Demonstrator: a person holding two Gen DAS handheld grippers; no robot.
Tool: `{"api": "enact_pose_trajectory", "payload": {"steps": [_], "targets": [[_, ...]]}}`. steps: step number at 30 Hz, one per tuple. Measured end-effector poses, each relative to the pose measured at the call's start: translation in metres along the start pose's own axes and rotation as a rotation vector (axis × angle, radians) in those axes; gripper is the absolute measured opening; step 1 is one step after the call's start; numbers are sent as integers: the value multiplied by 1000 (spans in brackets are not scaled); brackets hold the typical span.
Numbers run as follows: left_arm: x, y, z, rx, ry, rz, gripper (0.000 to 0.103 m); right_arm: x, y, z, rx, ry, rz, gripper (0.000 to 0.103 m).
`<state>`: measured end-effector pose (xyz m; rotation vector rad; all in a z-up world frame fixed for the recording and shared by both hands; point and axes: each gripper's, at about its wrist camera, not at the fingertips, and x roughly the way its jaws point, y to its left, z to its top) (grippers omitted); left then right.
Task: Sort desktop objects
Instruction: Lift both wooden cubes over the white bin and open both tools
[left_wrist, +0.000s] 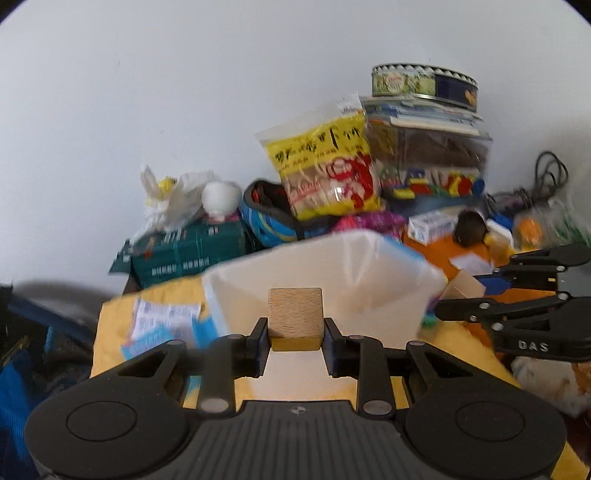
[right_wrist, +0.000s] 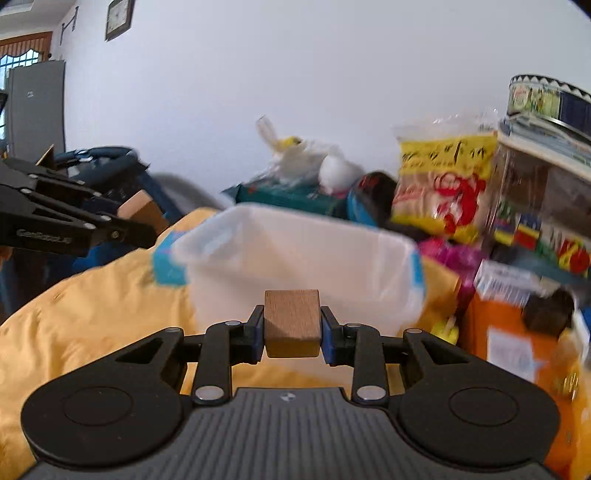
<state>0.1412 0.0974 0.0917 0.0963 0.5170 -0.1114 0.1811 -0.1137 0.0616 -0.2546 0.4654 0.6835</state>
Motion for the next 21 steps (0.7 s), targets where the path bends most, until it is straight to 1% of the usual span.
{"api": "enact_pose_trajectory", "payload": {"steps": [2,4,6,8,11,13,15,17,19,21], "targets": [[14,1,13,14,-13,17,33,11,-12,13,13,-4,-6,33],[27,7,24,-7,-10,8,33,22,-23,27,35,-12,-11,33],[42,12,33,-25,-1,7,32,37,-34,41,84,-15,-6,33],[56,15,37,-36,24,18,32,49,-45,52,145,-19,4,33],[83,18,42,-45,68,34,32,66,-58,65,207,-17,-18,33],[99,19,43,-57,104,47,32,81,-63,70,239,12,-29,33],[114,21,41,-80,135,64,32,94,-59,71,233,43,-28,33],[126,21,37,-97,168,64,32,105,-55,68,232,83,-22,33],[133,19,32,-87,192,77,32,115,-50,65,235,127,-25,33],[134,18,29,-89,200,67,33,121,-50,61,253,152,-27,33]]}}
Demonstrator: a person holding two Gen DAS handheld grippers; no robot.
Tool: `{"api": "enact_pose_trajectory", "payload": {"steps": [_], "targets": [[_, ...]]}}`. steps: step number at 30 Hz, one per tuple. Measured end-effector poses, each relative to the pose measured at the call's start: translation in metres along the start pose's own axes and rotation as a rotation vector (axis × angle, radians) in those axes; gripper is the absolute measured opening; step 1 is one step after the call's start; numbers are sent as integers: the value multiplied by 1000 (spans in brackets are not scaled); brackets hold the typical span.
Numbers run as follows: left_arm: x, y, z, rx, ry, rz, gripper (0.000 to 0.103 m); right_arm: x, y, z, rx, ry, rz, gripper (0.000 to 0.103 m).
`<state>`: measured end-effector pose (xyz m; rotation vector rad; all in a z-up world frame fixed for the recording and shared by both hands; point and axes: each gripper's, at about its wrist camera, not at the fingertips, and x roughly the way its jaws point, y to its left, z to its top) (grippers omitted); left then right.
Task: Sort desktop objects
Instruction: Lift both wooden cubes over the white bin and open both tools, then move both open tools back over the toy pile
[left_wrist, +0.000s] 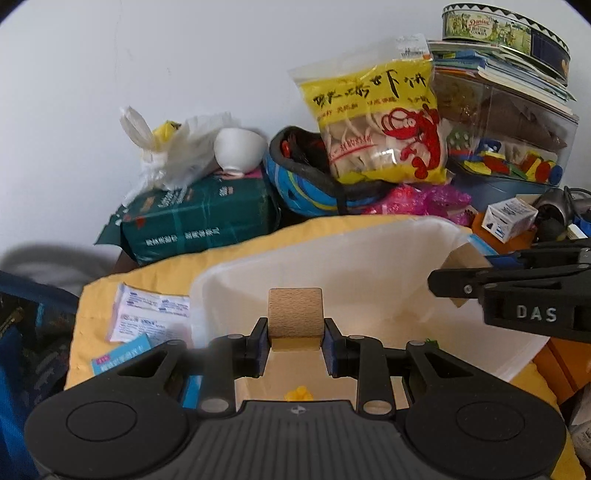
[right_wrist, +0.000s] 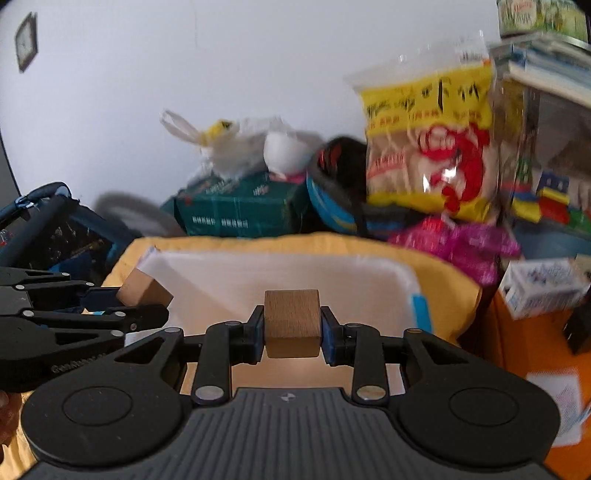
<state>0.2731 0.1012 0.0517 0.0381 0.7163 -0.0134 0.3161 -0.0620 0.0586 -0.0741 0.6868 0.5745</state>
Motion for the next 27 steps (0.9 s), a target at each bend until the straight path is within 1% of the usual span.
{"api": "enact_pose_trajectory", "payload": {"steps": [2,4,5,6,9,11,12,13,14,15,17,19,21,23,25,27], "targets": [[-2,-2,1,16,-6,10,34,5,0,-2,16,22,-5,34],[-6,-3,3,30,-6,16,40,8,-1,-2,16,43,-4,36],[-10,-2,5,30,-12,12,42,10,1,-2,8,54,0,40],[-16,-2,5,29,-26,8,45,9,2,-2,-2,54,4,40],[-42,1,2,0,-63,-1,49,-4,7,-5,-41,18,-5,40],[-66,2,-9,-8,-103,-34,60,-22,14,-12,-74,-33,-12,41],[-79,0,-18,0,-117,-44,69,-32,17,-16,-90,-58,-6,41],[-90,-2,-28,15,-129,-49,71,-44,18,-21,-100,-83,4,43],[-100,-4,-39,30,-136,-50,71,-56,18,-28,-105,-106,15,46],[-107,-5,-52,44,-129,-53,71,-68,19,-36,-111,-123,30,47],[-117,-6,-74,52,-102,-61,71,-85,18,-48,-113,-144,57,47],[-126,-6,-96,46,-68,-69,71,-97,19,-59,-114,-141,58,47],[-134,-6,-111,44,-44,-75,71,-106,20,-68,-128,-135,46,48],[-140,-7,-120,46,-37,-72,71,-114,22,-75,-150,-138,37,48],[-144,-8,-125,45,-19,-84,71,-122,25,-81,-160,-139,50,50],[-147,-10,-127,51,-18,-84,71,-127,26,-86,-156,-128,57,50]]}}
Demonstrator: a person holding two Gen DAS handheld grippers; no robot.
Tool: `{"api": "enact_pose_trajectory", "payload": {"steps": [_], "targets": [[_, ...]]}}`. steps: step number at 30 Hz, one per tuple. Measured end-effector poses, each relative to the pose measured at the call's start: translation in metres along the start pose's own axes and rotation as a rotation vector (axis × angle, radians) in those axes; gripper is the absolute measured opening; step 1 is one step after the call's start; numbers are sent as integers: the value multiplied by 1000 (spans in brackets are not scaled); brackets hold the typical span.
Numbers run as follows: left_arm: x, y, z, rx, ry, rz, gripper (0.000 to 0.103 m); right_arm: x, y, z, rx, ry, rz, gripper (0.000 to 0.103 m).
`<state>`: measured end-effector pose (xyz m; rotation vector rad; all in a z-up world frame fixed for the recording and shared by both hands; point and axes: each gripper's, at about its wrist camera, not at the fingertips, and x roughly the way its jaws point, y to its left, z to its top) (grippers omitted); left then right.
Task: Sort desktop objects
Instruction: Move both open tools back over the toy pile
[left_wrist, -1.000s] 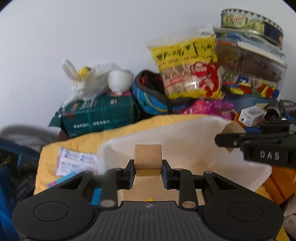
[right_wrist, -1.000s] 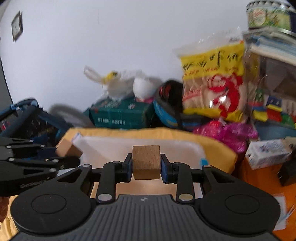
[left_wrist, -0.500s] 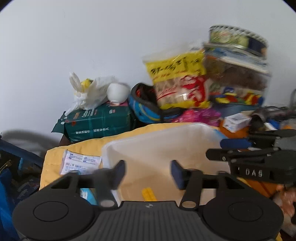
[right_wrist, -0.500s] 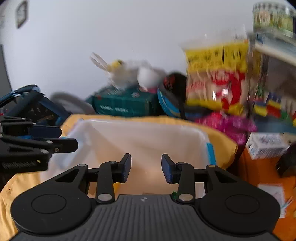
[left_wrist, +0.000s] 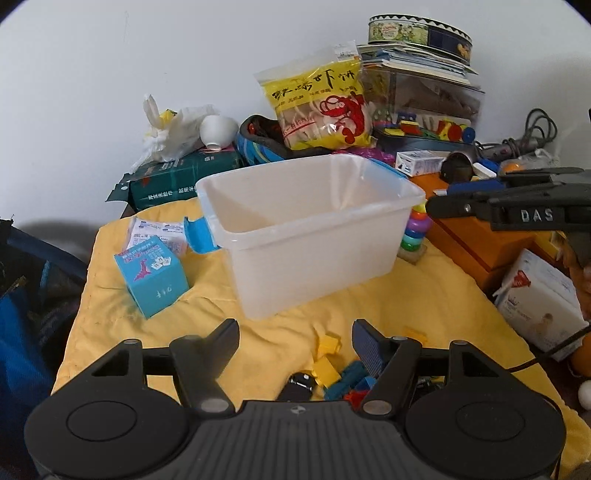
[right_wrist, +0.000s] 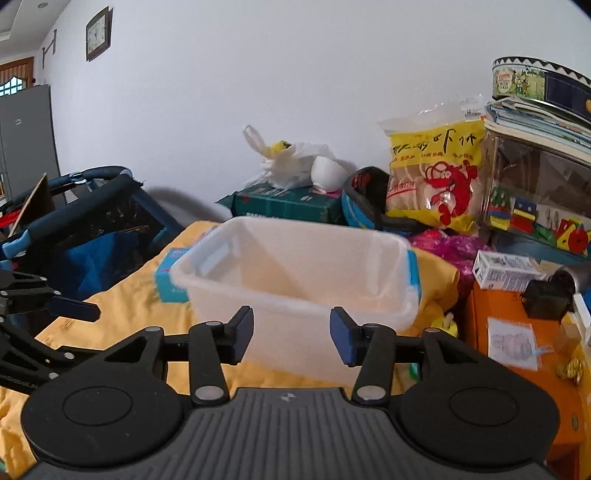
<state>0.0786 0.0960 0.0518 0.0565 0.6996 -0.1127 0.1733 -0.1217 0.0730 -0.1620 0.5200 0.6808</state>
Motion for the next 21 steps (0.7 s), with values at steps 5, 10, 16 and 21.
{"api": "enact_pose_trajectory", "payload": {"steps": [5,10,16,21], "targets": [[-7,-1,-2,-8,14,-4,71,-10,11,-13,-12,31,12,51],[-19,-5,-8,9,12,28,71,-19,16,-23,10,69,33,53],[-19,-14,-32,14,25,32,71,-20,20,-39,15,88,41,55],[-8,-24,-66,-47,37,-21,71,-22,26,-69,-21,65,12,56]]}}
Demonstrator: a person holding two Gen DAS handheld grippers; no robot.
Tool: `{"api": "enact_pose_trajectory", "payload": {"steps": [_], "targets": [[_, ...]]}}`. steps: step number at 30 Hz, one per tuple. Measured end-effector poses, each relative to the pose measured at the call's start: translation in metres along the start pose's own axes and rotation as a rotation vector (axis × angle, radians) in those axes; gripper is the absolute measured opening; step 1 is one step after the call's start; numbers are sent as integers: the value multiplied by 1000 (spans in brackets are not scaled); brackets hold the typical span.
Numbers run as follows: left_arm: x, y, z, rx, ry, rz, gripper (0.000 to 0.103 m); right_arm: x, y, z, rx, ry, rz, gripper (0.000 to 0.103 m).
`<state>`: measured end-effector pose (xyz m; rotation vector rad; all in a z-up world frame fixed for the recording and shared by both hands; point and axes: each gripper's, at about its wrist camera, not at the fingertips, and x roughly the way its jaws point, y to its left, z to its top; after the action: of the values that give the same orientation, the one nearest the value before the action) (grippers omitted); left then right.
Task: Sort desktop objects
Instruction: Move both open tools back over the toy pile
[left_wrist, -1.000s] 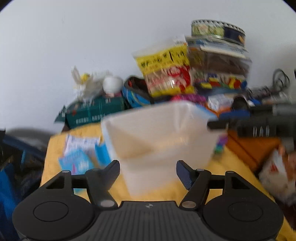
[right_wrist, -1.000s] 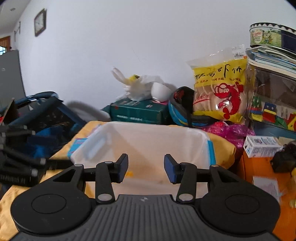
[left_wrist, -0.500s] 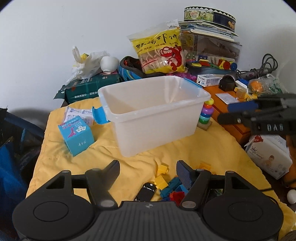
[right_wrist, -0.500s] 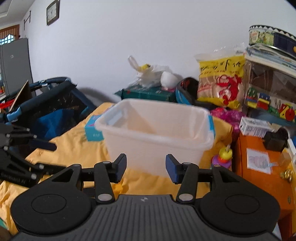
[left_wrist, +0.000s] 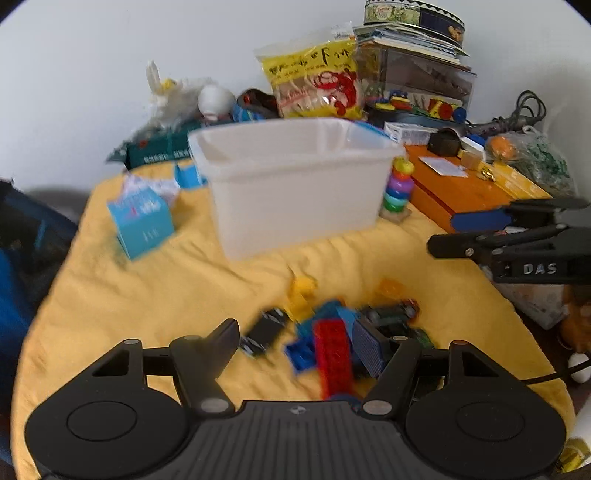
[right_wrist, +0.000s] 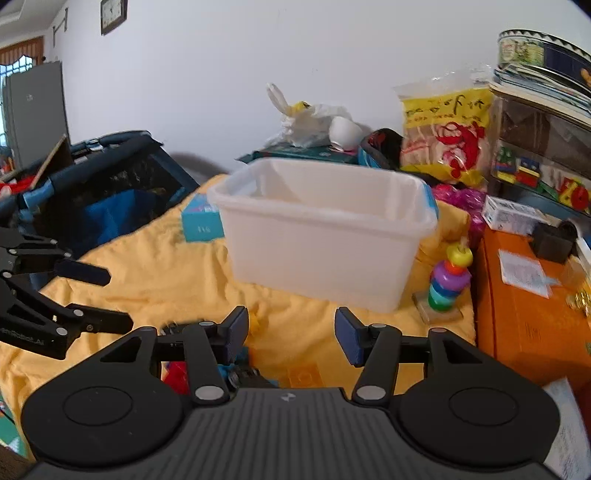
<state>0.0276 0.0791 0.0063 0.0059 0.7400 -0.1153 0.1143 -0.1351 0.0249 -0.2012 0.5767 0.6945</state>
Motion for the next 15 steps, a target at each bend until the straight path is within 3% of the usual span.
{"api": "enact_pose_trajectory", "payload": {"steps": [4,6,9,15], "targets": [[2,-14,-27,60,32,24,71,5,3,-31,24,27,25,54],[-1,-16,-36,59,54,0,71,6,6,-39,42,85,17,53],[1,-19,-49,72,96,-3,71,2,9,-50,69,93,43,54],[-2,-23,-64,75,132,-28,71,0,21,-63,62,136,16,54]]}}
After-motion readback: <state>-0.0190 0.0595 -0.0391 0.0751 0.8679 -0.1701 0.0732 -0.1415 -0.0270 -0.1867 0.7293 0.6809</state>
